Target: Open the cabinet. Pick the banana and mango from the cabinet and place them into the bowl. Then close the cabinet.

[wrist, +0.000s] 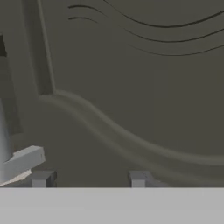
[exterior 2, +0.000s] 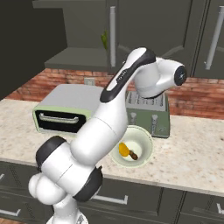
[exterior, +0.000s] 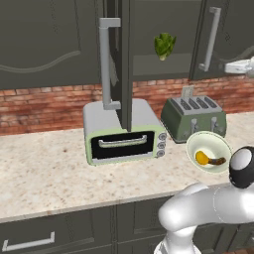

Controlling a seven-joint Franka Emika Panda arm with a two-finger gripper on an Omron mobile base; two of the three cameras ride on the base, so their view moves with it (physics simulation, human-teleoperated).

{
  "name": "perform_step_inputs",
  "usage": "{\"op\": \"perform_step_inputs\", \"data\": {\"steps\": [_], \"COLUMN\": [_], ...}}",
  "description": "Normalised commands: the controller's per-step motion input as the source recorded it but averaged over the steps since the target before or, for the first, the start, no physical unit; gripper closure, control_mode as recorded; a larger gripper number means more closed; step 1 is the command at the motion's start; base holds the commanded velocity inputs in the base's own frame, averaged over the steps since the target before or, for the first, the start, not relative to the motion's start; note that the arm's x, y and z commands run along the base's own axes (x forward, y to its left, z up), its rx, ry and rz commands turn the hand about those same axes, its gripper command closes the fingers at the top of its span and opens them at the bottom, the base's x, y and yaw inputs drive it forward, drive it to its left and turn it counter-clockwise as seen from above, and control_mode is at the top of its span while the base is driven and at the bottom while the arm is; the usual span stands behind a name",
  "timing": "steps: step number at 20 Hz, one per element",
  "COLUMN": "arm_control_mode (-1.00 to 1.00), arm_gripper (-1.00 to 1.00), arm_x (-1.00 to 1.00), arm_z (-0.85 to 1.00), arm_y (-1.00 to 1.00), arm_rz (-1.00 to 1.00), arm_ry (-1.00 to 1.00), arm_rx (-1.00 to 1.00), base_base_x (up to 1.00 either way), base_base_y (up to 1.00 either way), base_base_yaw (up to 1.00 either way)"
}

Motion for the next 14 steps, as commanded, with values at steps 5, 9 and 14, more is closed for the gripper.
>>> {"op": "perform_step_inputs", "data": {"steps": [5,9,14], "arm_control_mode": [-1.00,-1.00,-1.00], "arm_gripper": [-1.00,-1.00,-1.00], "arm_x": [0.55,0.53,0.27], "arm_z": [0.00,0.00,0.00], "arm_y": [0.03,0.00,0.00], "arm_rz": [-0.20,-0.20,-0.15], "arm_ry": [0.14,0.12,0.09], "arm_rx": [-0.06,-0.04,-0.03], "base_base_x": [0.00,0.00,0.00], "base_base_y": [0.00,0.00,0.00], "base_base_yaw": [0.00,0.00,0.00]}}
